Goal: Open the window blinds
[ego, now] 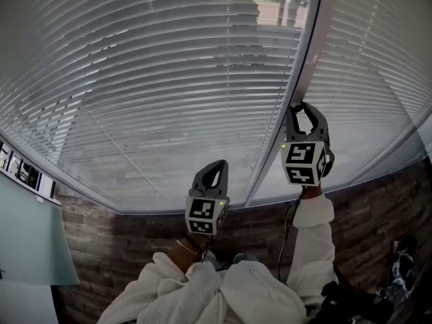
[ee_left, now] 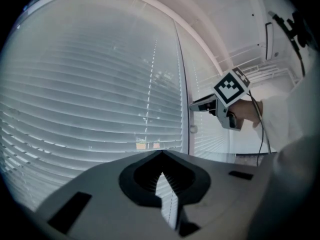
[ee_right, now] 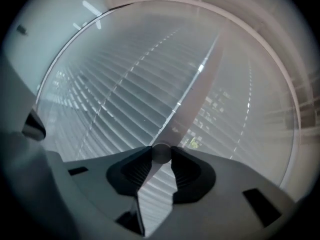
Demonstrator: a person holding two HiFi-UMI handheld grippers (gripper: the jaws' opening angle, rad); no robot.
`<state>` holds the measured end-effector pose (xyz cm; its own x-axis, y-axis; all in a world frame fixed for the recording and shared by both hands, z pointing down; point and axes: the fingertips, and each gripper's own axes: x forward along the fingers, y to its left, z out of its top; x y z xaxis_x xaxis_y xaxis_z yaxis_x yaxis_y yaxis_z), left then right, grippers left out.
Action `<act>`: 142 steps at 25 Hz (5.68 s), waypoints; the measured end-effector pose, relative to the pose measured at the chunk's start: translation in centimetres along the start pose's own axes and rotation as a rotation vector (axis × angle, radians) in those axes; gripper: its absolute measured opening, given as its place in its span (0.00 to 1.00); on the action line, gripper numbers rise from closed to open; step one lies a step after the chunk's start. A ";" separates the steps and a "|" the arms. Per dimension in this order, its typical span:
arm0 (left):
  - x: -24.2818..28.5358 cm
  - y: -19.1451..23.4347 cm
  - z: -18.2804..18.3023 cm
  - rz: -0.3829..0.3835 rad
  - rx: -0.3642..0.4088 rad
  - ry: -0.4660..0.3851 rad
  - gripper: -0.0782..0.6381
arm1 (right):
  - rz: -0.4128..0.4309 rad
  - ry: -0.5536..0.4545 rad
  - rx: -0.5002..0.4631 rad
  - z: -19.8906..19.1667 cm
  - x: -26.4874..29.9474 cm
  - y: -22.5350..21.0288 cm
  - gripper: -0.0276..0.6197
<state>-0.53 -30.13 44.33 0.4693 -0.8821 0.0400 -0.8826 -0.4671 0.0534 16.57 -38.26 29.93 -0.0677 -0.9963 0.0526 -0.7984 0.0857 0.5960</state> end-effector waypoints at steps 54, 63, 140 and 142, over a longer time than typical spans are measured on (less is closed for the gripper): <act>0.1 0.1 -1.7 -0.026 -0.034 0.019 0.11 | 0.191 -0.109 1.329 -0.7 0.0 -1.2 0.24; 0.1 -0.2 -2.2 -0.025 -0.036 0.030 0.11 | 0.065 -0.013 0.646 -0.6 -0.1 -0.8 0.24; -1.5 2.9 4.1 0.109 -0.043 -0.178 0.11 | -0.038 -0.322 0.144 3.4 -6.3 4.0 0.24; -2.1 3.5 4.8 0.137 -0.067 -0.192 0.11 | 0.087 -0.326 0.459 3.0 -6.1 7.1 0.24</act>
<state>-4.74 -30.18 39.69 0.3257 -0.9353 -0.1383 -0.9309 -0.3428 0.1263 9.47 -31.55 31.45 -0.2679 -0.9408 -0.2077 -0.9549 0.2306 0.1869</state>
